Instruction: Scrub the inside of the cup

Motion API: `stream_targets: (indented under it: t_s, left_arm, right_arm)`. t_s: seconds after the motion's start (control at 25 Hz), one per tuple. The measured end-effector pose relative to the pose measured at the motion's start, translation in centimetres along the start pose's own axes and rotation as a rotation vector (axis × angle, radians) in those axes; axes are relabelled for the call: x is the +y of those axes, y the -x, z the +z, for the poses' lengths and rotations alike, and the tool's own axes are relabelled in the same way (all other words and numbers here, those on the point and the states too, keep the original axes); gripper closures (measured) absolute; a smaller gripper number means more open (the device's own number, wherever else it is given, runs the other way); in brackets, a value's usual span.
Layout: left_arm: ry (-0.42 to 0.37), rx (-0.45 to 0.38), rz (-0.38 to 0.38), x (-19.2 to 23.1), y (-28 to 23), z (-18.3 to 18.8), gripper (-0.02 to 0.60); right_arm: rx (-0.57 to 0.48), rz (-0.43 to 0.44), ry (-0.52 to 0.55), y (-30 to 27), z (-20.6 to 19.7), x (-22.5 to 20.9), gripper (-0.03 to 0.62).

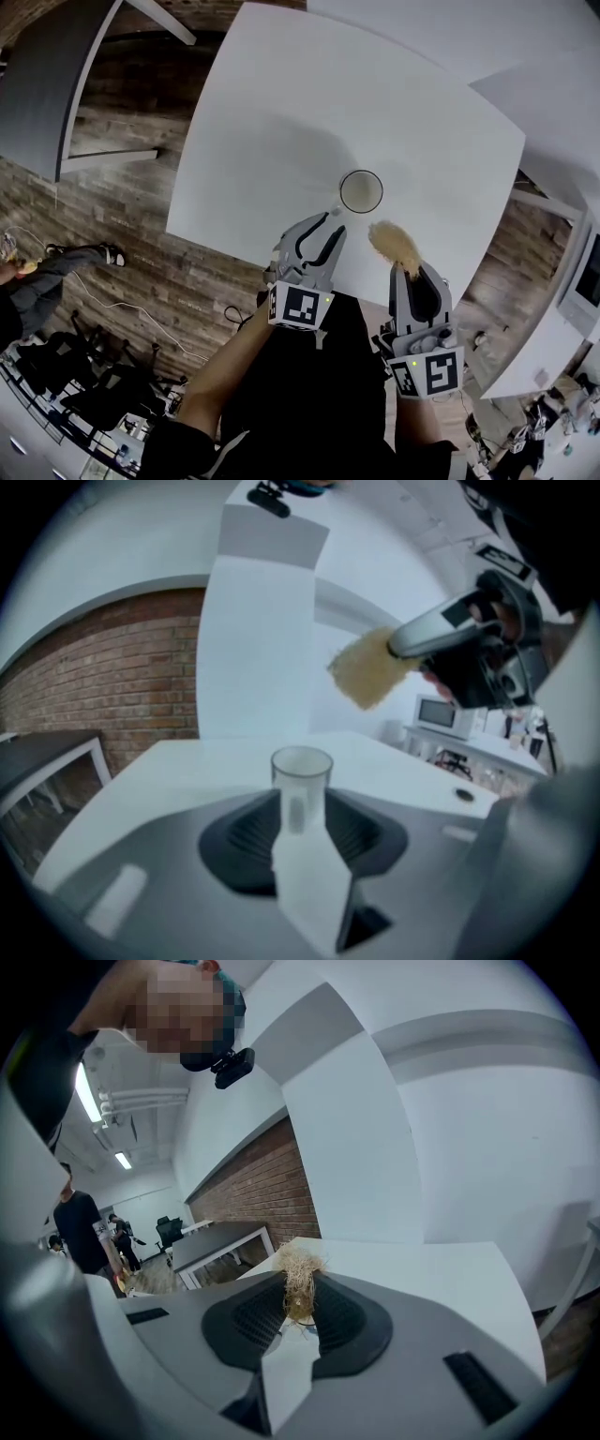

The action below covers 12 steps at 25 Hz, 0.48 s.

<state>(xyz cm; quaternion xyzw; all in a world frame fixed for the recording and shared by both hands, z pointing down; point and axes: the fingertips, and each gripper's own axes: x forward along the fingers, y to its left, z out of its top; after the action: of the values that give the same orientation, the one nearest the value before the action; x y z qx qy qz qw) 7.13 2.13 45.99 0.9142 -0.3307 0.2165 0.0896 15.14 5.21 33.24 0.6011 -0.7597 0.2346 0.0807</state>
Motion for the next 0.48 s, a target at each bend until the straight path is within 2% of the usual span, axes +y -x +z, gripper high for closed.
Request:
stream_targets:
  t_s: [0.36,0.48]
  left_arm:
    - [-0.036,0.036,0.010,0.6,-3.1,-1.9,0.433]
    - [-0.030,0.035,0.011,1.0,-3.3,-1.4,0.466]
  right_arm:
    - [0.051,0.033,0.032,-3.0,-0.7,-0.7,0.537]
    - [0.061,0.044,0.035,-3.7,-0.6,-0.8,0.537]
